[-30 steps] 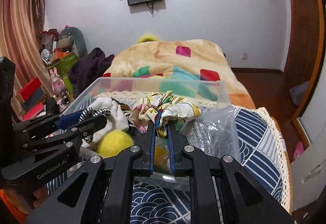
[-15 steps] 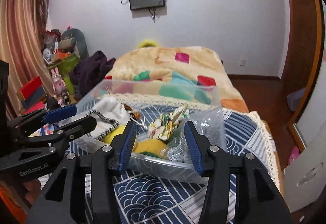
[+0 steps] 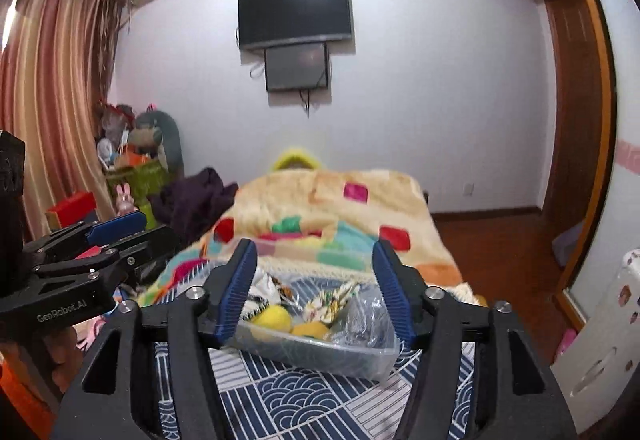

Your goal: Organize soft objects

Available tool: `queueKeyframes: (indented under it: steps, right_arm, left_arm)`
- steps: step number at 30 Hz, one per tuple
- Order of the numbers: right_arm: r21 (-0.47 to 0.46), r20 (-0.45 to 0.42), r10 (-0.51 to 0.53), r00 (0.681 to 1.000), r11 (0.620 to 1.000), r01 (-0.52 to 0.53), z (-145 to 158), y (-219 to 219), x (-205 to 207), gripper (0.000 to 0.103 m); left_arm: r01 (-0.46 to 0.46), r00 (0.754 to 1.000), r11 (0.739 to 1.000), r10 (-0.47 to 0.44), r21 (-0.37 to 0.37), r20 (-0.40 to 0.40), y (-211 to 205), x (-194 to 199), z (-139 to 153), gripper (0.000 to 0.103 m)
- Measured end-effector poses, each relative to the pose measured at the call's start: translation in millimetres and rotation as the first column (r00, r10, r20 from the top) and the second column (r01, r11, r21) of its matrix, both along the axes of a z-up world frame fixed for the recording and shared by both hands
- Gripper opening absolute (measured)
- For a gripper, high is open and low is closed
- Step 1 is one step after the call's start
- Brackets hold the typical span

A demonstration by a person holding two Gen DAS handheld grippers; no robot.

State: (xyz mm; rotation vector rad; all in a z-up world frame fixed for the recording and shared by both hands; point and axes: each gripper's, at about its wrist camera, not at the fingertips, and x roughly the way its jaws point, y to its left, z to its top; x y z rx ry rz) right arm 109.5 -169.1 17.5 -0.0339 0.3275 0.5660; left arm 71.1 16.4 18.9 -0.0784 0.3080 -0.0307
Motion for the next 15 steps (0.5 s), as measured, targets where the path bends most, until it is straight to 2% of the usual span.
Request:
queueKeyframes:
  steps: [3, 4, 8, 12, 15]
  right_arm:
    - [0.012, 0.032, 0.000, 0.999, 1.000, -0.001, 8.3, -2.9, -8.2, 0.063]
    - [0.016, 0.049, -0.005, 0.999, 1.000, 0.004, 11.6, -4.1, -11.8, 0.070]
    - [0.026, 0.101, -0.027, 0.994, 0.999, 0.025, 18.5, -4.8, -23.4, 0.082]
    - [0.047, 0.117, -0.025, 0.993, 0.999, 0.020, 22.0, -6.4, -30.3, 0.085]
    - [0.054, 0.131, -0.034, 0.991, 0.998, 0.028, 23.4, -6.5, -33.7, 0.090]
  left_arm:
    - [-0.009, 0.999, 1.000, 0.009, 0.005, 0.038, -1.2, -11.8, 9.1, 0.078]
    - [-0.012, 0.999, 1.000, 0.011, 0.009, 0.049, -2.2, -16.3, 12.0, 0.080]
    - [-0.023, 0.995, 0.999, 0.021, 0.026, 0.092, -5.8, -31.3, 20.4, 0.085]
    - [-0.040, 0.991, 0.998, 0.034, 0.043, 0.129, -10.5, -42.7, 24.5, 0.098]
    - [-0.048, 0.990, 0.998, 0.041, 0.047, 0.138, -11.3, -46.8, 25.5, 0.101]
